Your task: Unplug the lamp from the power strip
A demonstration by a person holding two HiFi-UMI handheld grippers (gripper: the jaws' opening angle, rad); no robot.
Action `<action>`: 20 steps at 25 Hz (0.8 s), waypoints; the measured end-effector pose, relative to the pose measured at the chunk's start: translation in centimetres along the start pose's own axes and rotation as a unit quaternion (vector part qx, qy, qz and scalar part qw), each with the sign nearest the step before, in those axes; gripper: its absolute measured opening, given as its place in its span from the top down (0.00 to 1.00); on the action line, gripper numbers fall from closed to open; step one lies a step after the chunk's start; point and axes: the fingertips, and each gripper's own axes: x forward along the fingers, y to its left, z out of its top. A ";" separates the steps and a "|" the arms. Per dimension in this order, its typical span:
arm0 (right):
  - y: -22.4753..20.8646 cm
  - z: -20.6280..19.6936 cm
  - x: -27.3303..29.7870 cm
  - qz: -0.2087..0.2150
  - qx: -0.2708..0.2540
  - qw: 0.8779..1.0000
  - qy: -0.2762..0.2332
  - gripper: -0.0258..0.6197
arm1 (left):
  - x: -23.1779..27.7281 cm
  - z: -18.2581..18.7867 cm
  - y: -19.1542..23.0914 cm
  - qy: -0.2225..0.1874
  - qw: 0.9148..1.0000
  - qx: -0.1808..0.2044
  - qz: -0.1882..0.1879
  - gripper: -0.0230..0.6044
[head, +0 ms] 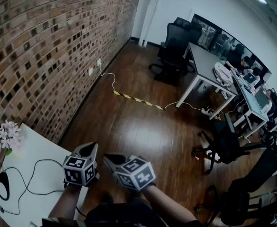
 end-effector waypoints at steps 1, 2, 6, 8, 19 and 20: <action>0.1 0.1 0.3 0.006 -0.004 1.000 0.002 0.96 | 0.0 -0.1 0.3 -0.003 1.000 -0.001 0.002 0.96; 0.1 0.2 0.6 0.011 -0.008 1.000 0.004 0.96 | 0.0 -0.2 0.7 -0.006 1.000 -0.002 0.006 0.96; 0.2 0.6 1.6 0.039 -0.024 0.999 0.003 0.96 | -0.6 -0.1 2.1 -0.009 0.999 -0.010 0.045 0.96; -0.1 0.8 1.8 0.056 -0.032 0.998 -0.003 0.96 | -0.3 -0.3 2.1 -0.002 0.999 -0.013 0.053 0.96; -8.1 1.7 0.8 0.103 -0.012 0.995 -0.009 0.96 | 6.7 3.5 -0.1 0.026 0.996 0.014 0.087 0.96; -8.9 1.9 0.6 0.109 -0.010 0.994 -0.008 0.96 | 7.3 4.1 -0.3 0.025 0.995 0.016 0.092 0.96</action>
